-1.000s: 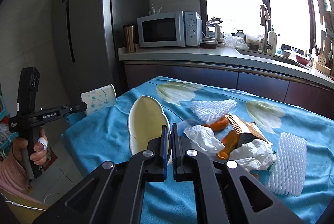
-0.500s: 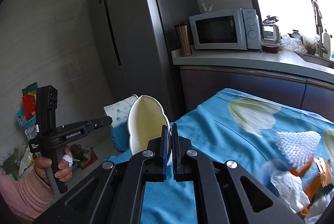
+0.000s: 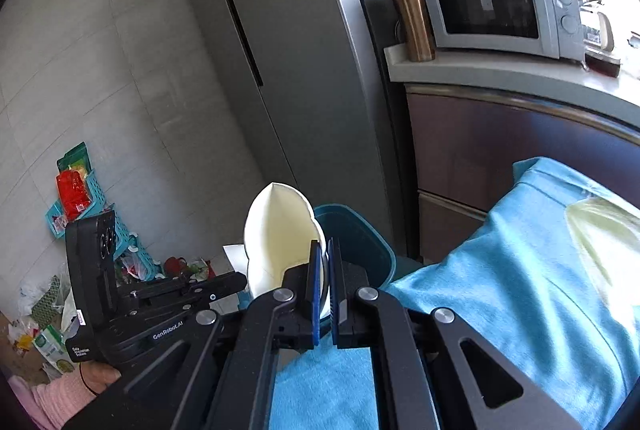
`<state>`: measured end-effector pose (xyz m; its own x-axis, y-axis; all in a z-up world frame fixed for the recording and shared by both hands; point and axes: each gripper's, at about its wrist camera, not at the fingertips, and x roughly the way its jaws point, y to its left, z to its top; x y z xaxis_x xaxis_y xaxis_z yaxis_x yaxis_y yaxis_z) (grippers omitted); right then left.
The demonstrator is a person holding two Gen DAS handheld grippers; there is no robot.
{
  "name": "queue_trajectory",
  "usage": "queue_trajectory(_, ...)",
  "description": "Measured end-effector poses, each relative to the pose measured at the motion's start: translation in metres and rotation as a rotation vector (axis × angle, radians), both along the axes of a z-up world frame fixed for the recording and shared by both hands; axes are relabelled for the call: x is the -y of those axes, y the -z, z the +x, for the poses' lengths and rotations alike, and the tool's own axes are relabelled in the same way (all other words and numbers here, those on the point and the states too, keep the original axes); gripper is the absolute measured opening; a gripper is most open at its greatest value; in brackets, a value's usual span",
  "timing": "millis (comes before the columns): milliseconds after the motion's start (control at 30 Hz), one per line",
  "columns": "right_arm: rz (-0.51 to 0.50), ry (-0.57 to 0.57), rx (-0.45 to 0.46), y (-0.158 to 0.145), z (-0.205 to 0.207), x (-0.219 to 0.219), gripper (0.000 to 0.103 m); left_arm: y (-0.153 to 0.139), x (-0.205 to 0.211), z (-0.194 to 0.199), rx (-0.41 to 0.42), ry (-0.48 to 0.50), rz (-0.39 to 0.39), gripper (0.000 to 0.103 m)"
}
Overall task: Collect trash
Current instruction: 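Open both grippers over the teal bin to drop the cups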
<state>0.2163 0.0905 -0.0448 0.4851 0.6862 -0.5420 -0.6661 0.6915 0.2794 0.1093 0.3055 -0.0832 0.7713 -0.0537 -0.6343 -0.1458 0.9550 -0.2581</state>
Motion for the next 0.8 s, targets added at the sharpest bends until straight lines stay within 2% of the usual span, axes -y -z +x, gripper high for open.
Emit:
queue_trajectory(267, -0.104, -0.004, -0.113, 0.034, 0.034, -0.05, 0.003, 0.03, -0.011, 0.026, -0.078, -0.01, -0.015, 0.003)
queue_trajectory(367, -0.125, 0.02, -0.137, 0.042, 0.04, -0.059, 0.008, 0.039, -0.013, 0.032, -0.099, -0.017, -0.026, 0.005)
queue_trajectory(467, -0.113, 0.034, -0.172, 0.047, 0.046, -0.059, 0.017, 0.044, -0.014, 0.036, -0.105, -0.029, -0.026, 0.011)
queue_trajectory(567, -0.094, 0.04, -0.164, 0.046, 0.042, -0.051, 0.02, 0.043, -0.011, 0.029, -0.087, -0.039, -0.02, 0.014)
queue_trajectory(700, -0.061, 0.039, -0.156, 0.042, 0.034, -0.03, 0.032, 0.029, -0.002, 0.021, -0.033, -0.027, -0.003, 0.022)
queue_trajectory(800, -0.056, 0.031, -0.115, 0.032, 0.019, -0.011, 0.04, 0.013, 0.013, 0.014, 0.014, 0.005, 0.009, 0.028)
